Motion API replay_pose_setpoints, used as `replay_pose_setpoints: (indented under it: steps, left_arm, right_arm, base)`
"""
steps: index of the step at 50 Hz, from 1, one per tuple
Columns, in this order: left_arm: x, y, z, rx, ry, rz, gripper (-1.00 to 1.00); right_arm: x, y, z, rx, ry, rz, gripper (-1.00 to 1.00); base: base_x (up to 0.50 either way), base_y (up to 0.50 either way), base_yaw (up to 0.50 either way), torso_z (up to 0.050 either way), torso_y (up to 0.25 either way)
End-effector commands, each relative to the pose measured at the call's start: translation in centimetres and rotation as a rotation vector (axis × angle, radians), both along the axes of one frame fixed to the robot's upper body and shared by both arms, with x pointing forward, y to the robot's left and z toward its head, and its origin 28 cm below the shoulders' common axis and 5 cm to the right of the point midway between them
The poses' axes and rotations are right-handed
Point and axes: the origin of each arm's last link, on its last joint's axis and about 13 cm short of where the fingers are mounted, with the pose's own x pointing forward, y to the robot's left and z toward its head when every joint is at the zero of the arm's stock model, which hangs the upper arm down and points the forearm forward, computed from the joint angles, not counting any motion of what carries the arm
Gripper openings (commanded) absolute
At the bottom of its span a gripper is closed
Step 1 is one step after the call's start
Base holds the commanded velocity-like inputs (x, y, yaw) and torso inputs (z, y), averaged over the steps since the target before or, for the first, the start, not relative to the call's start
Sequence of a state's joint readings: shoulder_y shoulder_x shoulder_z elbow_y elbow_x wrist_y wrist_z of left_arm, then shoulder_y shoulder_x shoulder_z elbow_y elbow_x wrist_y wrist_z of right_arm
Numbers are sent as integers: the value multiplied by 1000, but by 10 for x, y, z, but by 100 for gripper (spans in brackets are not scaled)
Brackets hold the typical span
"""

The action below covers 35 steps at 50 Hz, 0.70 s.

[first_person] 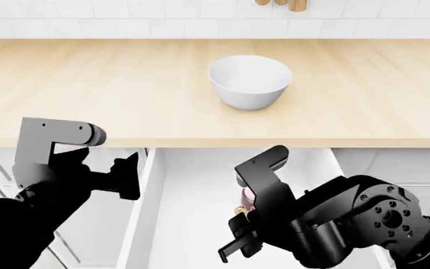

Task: Place the bar in the bowl and close the drawer.

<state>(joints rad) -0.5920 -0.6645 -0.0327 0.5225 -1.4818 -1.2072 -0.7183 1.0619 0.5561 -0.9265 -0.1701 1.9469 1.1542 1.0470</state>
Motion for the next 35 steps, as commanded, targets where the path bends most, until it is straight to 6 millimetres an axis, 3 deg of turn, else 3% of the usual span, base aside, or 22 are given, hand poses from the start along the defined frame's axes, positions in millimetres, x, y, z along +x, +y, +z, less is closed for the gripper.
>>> replay_pose_setpoints:
  steps: [1, 15, 23, 35]
  left_arm:
    - [17, -3, 35, 10, -32, 3, 100]
    - [52, -8, 94, 11, -89, 16, 100]
    - [73, -11, 138, 3, -162, 38, 100]
    - [109, -13, 196, 16, -260, 132, 100]
  right_arm:
    - [12, -12, 53, 64, -135, -2, -100]
    - [31, -23, 118, 107, -278, -16, -100]
    - [41, -25, 162, 115, -374, -27, -100]
    - [83, -29, 224, 155, -506, -106, -100]
  base:
    - [0, 0, 0, 0, 0]
    - [0, 0, 0, 0, 0]
    - [0, 0, 0, 0, 0]
    - [0, 0, 0, 0, 0]
